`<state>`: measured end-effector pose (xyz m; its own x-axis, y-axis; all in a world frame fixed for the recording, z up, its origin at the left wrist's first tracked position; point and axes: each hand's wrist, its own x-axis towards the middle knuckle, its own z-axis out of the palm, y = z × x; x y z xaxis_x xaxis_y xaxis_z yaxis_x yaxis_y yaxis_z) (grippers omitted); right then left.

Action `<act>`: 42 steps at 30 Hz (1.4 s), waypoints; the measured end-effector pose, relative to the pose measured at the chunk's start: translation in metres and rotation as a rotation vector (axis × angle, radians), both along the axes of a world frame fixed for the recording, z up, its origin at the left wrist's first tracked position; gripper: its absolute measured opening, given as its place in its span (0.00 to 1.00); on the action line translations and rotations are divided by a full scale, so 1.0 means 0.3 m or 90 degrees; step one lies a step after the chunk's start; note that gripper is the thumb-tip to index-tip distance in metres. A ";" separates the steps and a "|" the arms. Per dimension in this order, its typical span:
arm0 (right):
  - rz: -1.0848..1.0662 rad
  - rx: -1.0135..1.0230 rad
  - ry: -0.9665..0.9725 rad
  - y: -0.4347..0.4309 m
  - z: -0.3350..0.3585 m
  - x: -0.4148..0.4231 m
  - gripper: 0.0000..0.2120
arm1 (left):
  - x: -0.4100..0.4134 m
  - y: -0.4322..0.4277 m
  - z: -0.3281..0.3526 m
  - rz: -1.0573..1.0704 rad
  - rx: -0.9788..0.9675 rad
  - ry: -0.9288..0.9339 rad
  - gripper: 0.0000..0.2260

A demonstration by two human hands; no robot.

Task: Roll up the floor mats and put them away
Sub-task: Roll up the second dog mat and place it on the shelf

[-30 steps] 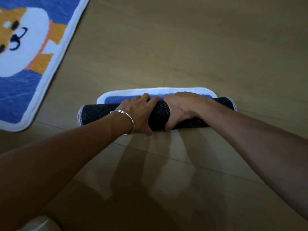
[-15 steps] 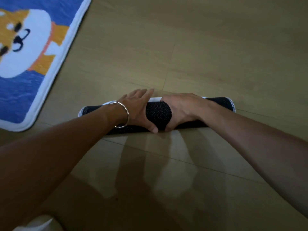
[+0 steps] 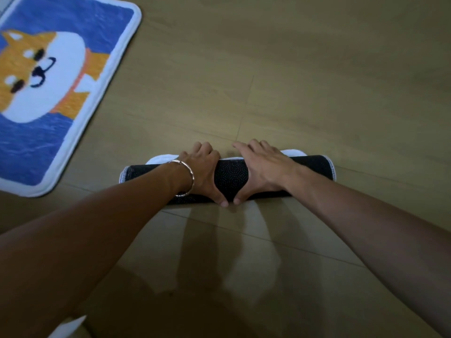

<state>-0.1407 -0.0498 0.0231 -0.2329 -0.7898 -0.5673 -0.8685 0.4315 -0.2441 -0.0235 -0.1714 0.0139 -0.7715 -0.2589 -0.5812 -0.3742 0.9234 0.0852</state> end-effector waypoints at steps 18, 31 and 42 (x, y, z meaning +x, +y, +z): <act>-0.011 -0.008 0.105 0.034 -0.003 -0.001 0.41 | -0.013 -0.024 0.016 -0.115 -0.072 0.069 0.39; -0.195 -0.123 0.157 0.206 -0.071 0.256 0.36 | 0.139 0.118 -0.010 -0.139 -0.125 0.069 0.30; -0.194 -0.067 0.091 0.236 0.584 0.142 0.37 | -0.022 0.111 0.691 -0.258 -0.141 0.044 0.27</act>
<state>-0.0981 0.0210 0.1983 -0.5381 -0.7246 -0.4306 -0.7326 0.6547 -0.1863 -0.0303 -0.1381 0.2211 -0.8707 -0.0404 -0.4901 0.0206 0.9927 -0.1185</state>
